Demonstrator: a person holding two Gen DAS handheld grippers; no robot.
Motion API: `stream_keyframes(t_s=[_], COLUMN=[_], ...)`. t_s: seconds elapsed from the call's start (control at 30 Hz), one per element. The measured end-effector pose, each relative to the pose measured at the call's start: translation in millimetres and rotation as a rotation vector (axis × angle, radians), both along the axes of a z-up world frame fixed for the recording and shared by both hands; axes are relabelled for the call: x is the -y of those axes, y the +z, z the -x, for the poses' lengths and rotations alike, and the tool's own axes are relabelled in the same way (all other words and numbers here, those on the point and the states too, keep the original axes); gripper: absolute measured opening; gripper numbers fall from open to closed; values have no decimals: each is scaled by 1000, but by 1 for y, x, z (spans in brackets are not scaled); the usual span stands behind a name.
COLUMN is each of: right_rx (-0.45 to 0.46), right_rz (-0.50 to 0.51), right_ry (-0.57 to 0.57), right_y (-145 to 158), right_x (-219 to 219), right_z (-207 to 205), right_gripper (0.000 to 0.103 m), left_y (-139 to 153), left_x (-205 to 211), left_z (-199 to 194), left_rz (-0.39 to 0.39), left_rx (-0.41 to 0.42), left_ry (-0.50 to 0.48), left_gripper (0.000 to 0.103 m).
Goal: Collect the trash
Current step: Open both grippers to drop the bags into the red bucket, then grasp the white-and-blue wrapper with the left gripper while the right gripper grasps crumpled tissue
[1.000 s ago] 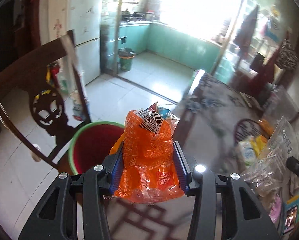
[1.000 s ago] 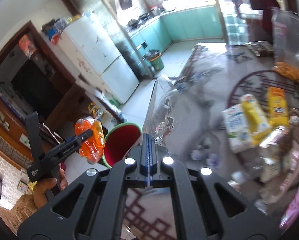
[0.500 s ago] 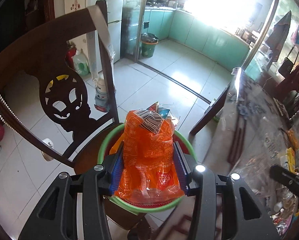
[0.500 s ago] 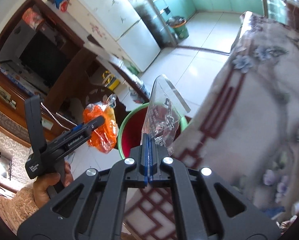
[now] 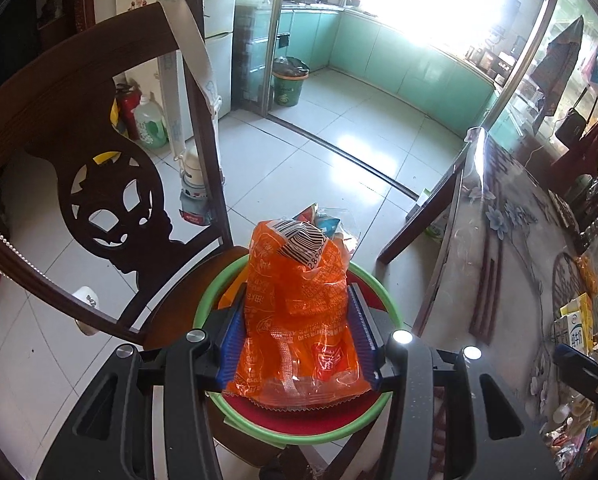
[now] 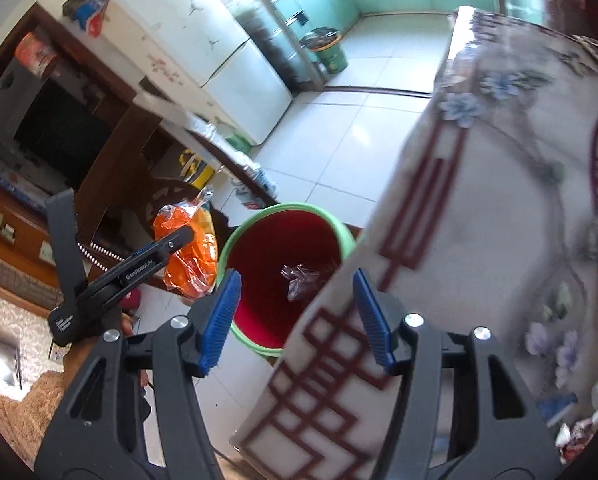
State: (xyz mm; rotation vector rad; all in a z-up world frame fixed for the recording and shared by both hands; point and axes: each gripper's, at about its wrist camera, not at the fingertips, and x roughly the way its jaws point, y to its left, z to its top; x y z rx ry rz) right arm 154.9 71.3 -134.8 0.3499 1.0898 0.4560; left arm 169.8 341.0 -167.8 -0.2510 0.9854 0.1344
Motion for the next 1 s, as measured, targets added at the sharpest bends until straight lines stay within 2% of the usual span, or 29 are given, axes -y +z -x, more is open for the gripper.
stream_keyframes(t_s=[0.13, 0.27, 0.43, 0.63, 0.77, 0.9, 1.0], right_rx=[3, 4, 14, 59, 87, 57, 12], right_rz=[36, 68, 86, 147, 192, 208, 196], right_ry=[-59, -132, -232, -373, -496, -599, -615], right_y=[8, 12, 18, 38, 50, 44, 28], right_x=[23, 51, 92, 163, 229, 290, 326], right_z=[23, 45, 71, 109, 138, 166, 183], right_gripper=[59, 59, 59, 63, 64, 64, 64], left_y=[-3, -2, 4, 26, 40, 47, 48], left_x=[3, 10, 34, 94, 136, 185, 230], left_z=[0, 3, 7, 21, 39, 64, 87], left_rz=[-2, -9, -11, -2, 29, 69, 85], left_rx=[-7, -5, 6, 59, 88, 93, 94], left_ry=[-4, -10, -50, -181, -246, -311, -380], left_gripper=[48, 59, 62, 66, 68, 69, 70])
